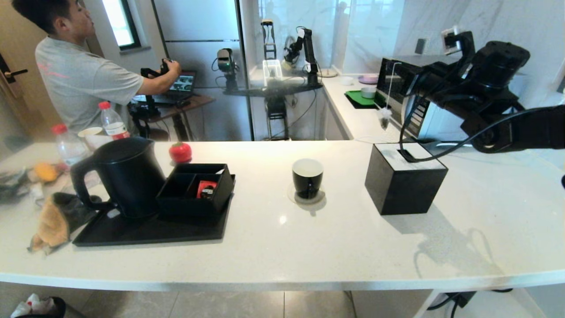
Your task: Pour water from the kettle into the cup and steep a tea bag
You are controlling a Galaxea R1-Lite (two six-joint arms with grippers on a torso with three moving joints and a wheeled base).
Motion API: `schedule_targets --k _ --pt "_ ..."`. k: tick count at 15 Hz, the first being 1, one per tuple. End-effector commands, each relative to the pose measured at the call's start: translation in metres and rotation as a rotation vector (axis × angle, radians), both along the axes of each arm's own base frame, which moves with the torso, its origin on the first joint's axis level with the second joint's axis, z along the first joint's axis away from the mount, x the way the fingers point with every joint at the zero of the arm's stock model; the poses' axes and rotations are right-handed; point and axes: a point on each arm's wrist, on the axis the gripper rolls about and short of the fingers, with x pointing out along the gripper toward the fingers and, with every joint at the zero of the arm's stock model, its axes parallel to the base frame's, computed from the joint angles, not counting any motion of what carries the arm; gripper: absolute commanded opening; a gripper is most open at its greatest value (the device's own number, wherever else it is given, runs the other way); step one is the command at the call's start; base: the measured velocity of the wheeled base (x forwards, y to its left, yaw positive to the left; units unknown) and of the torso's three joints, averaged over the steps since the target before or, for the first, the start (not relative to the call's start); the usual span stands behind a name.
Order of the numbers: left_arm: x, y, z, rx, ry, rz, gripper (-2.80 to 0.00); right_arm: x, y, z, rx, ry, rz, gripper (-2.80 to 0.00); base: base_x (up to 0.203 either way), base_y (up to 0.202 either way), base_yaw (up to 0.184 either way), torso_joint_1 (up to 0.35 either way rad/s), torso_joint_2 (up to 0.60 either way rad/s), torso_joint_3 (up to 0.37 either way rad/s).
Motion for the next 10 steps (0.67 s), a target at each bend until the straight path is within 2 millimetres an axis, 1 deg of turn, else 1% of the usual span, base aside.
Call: schedule_targets --k 1,4,6,10 --pt "0.0 0.0 0.0 0.0 0.001 0.0 -2.8 0.001 -0.018 0.001 -0.001 -0.001 -0.038 -2.8 0.0 0.0 0.0 0.0 0.0 0.0" --pt "0.0 0.0 0.0 0.001 0.001 0.0 -2.8 0.003 -0.036 -0.004 -0.001 0.011 -0.081 -2.8 0.0 0.0 0.0 0.0 0.0 0.0" --pt "0.0 0.0 0.0 0.0 0.0 0.0 -2.8 0.003 -0.041 -0.004 0.0 0.014 -0.092 -2.8 0.0 0.0 0.0 0.0 0.0 0.0" --pt "0.0 0.0 0.0 0.0 0.0 0.0 -2.8 -0.001 -0.05 -0.013 -0.003 0.045 -0.113 -2.8 0.0 0.0 0.0 0.0 0.0 0.0"
